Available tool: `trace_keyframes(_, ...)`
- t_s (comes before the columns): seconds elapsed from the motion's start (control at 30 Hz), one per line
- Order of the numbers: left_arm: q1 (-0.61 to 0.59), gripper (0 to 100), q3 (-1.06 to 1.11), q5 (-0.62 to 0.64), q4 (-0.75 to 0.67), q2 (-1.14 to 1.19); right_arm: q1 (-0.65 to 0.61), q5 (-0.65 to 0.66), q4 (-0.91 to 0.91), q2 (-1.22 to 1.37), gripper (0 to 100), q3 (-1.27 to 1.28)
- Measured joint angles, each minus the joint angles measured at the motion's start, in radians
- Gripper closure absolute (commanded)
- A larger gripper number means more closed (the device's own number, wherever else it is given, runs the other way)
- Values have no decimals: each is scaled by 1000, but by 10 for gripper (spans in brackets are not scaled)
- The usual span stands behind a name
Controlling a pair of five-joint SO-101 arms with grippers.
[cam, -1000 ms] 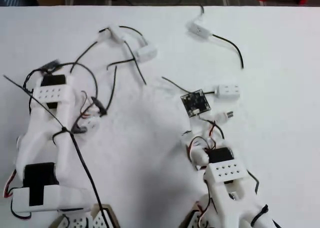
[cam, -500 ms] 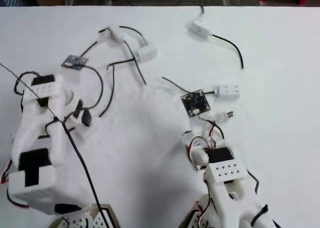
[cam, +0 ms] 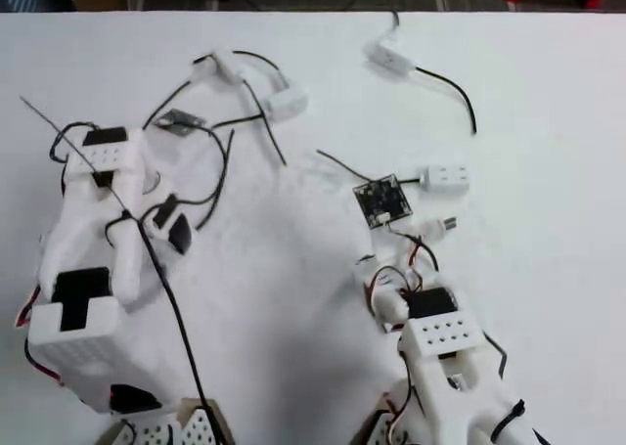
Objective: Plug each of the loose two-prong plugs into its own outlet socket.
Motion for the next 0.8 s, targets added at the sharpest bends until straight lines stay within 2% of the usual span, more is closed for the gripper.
trace_keyframes(0.27,0,783,34,-118,6,-5,0,0,0,0,975,0)
trace_keyframes(0.47,20,716,40,-189,23,-5,0,0,0,0,975,0)
trace_keyframes(0.57,37,758,40,-189,31,-5,0,0,0,0,975,0)
trace_keyframes(0.7,38,874,40,-189,31,-5,0,0,0,0,975,0)
trace_keyframes(0.8,38,884,40,-189,32,-5,0,0,0,0,975,0)
